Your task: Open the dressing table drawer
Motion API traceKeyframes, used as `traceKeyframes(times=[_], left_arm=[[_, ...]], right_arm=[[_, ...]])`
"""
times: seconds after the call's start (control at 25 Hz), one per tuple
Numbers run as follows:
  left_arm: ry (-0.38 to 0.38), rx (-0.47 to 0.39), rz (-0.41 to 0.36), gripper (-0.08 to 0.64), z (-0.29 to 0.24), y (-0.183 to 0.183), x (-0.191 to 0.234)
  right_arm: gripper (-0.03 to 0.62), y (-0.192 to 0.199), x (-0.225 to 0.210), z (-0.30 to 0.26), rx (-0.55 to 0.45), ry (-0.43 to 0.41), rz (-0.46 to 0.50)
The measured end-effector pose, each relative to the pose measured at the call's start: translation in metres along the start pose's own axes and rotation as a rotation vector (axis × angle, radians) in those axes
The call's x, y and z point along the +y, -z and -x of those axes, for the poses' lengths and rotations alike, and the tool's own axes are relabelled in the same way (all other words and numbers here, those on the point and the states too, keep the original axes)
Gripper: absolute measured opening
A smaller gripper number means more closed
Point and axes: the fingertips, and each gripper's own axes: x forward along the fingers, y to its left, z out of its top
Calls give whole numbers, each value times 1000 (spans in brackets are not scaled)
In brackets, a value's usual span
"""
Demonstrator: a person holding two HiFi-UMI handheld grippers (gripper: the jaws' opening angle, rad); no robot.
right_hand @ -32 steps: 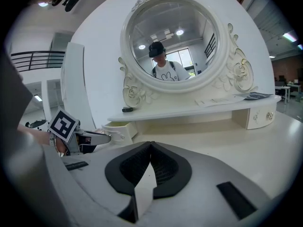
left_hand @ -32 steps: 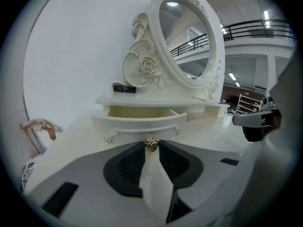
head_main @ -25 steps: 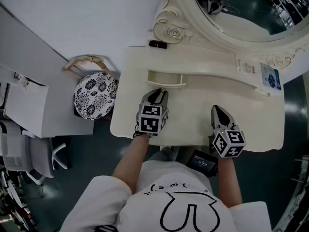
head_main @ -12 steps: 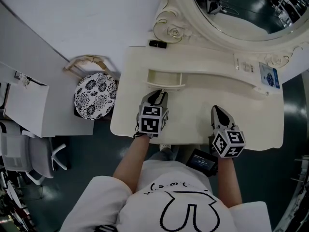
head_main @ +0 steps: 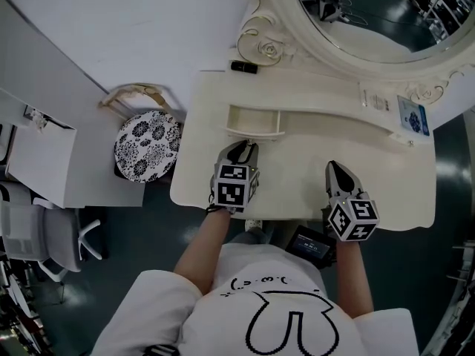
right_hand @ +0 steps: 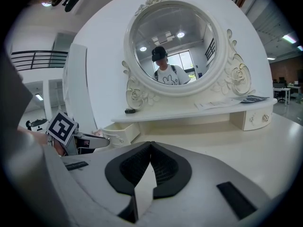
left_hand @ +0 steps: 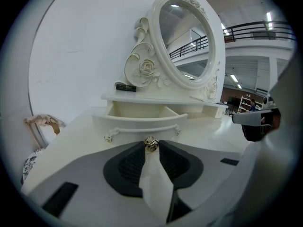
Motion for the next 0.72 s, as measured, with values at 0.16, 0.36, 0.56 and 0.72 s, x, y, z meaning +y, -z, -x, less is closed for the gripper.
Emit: traceKeyframes(times=[0.16,0.36,0.56,0.72], left_arm=[[1,-6,2,121,3,2,-1],[1,-20,5,123,5,0,0],[-3,-23,6,124,5,0,0],[-4,-25,-11,131,7,0,0]], right_arm=[[17,0,4,-2,1,-13,10],[17,0,8,-3,3,-23,18],[16,-2,10,-4,0,-26,18],[16,-4,13,-4,-7,-25,19]])
